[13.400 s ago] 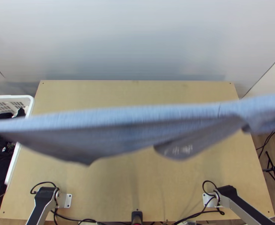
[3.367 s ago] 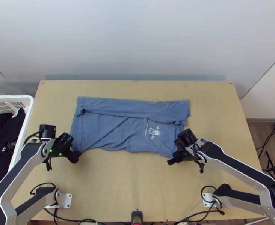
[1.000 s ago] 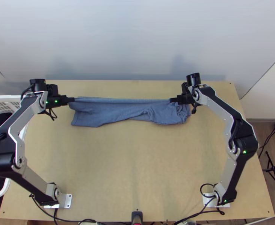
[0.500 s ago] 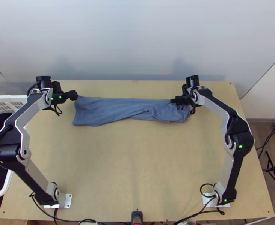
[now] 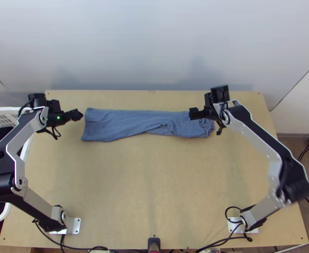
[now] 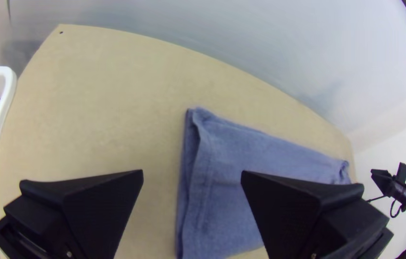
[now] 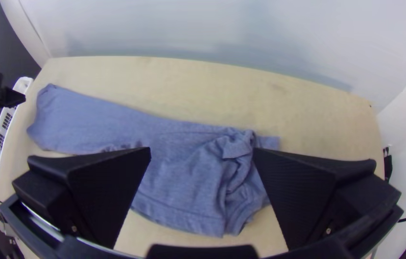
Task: Fold the t-shirt
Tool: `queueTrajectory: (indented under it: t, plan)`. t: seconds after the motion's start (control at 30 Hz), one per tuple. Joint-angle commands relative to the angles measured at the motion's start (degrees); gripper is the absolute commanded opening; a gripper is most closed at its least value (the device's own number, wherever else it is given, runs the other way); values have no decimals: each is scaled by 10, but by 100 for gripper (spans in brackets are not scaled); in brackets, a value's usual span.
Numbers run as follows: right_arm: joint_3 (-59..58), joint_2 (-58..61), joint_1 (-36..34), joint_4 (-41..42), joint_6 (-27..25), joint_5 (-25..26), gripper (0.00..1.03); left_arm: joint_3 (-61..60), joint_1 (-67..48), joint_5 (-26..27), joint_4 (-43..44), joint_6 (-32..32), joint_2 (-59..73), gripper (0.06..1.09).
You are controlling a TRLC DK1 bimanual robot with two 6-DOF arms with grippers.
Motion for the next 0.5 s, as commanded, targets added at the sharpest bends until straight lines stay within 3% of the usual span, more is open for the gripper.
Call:
queueTrajectory:
  t: [0.0, 0.1, 0.47]
  plan:
    - [-52, -103, 30, -11, 11, 1, 100, -6, 14, 94, -33, 6, 24, 105]
    - [-56, -118, 29, -36, 2, 2, 100, 19, 3, 110, -65, 2, 61, 105]
    - [-39, -149, 22, -82, -4, 2, 99, 52, -24, 110, -57, -4, 112, 103]
